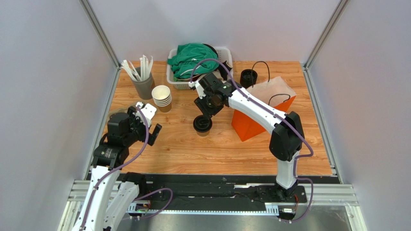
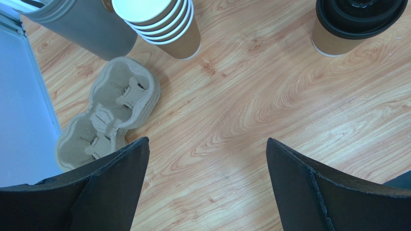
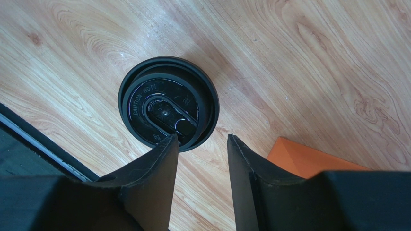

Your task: Pack the takeout coffee

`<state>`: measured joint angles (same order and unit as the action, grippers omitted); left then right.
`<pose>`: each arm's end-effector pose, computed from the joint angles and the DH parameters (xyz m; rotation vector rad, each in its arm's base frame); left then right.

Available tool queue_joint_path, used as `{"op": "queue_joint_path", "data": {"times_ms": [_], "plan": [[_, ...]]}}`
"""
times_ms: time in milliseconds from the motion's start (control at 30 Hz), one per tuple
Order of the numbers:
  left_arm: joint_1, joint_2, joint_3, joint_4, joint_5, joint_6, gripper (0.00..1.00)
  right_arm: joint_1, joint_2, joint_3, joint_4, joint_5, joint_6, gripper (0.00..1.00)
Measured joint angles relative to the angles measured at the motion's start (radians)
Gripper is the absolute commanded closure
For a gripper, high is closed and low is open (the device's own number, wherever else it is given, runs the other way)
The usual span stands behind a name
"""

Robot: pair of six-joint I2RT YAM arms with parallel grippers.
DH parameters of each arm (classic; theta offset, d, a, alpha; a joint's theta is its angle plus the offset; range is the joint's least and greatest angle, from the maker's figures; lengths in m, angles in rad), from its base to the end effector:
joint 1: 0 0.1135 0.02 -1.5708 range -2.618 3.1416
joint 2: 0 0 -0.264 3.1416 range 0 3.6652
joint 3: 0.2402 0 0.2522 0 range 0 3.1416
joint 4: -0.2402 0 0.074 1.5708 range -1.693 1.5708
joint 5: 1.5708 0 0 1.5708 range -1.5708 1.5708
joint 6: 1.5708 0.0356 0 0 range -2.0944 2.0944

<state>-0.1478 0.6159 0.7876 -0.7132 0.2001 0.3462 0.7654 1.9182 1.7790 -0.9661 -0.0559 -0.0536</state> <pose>0.1265 -0.0260 0.3109 0.6285 2.0055 -0.0921 0.2943 0.2855 0.2893 -1.0951 2.4781 0.2948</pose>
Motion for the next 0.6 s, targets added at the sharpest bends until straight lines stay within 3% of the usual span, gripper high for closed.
{"op": "queue_joint_path", "data": {"times_ms": [600], "plan": [[0.000,0.000,0.000,0.000,-0.001,0.000,0.01,-0.003,0.007,-0.060,0.008,-0.023,0.005,0.60]]}}
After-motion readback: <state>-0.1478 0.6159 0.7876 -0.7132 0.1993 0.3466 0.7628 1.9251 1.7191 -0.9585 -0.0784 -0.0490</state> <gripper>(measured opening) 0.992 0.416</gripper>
